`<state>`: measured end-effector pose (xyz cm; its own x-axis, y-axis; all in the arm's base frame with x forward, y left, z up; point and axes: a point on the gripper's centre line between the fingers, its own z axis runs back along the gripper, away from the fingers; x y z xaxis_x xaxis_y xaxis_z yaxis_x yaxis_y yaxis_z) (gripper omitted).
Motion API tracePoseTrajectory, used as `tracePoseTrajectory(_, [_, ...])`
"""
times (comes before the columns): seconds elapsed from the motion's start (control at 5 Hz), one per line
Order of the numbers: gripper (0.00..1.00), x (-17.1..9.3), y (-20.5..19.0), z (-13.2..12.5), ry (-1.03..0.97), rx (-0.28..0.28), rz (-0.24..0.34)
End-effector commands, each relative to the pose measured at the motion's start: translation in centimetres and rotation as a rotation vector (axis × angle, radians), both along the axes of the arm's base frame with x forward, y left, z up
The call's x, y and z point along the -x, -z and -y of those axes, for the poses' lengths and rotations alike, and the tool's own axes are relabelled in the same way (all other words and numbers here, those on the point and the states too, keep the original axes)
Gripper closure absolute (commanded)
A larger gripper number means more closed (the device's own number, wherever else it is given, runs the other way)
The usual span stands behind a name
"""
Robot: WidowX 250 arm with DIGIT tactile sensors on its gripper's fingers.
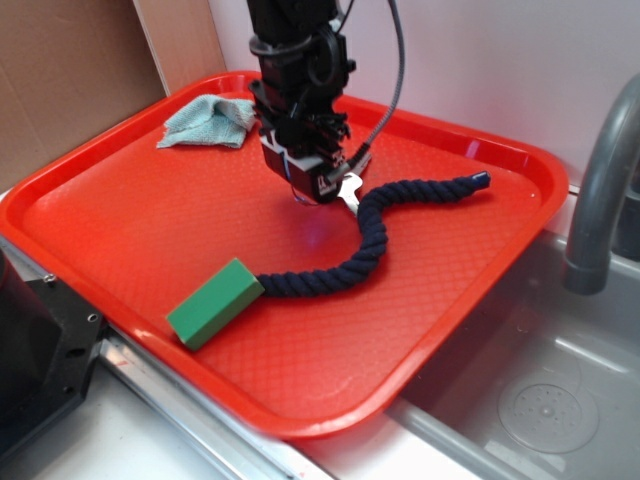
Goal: Grab the silver keys.
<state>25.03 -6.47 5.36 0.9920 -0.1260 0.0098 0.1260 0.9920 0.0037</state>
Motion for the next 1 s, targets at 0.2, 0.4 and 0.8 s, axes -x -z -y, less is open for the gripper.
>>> tracePoseTrajectory(0.2, [1.0,1.3,-14.6,0.9,-0.193,-0.115,0.182])
tracePoseTrajectory(0.4, [1.0,2.7,-17.6,0.5,-0.197,0.001,0.156])
tracePoseTrajectory(0.8, [1.0,2.1,-16.0,1.2,-0.02,0.042,0.079])
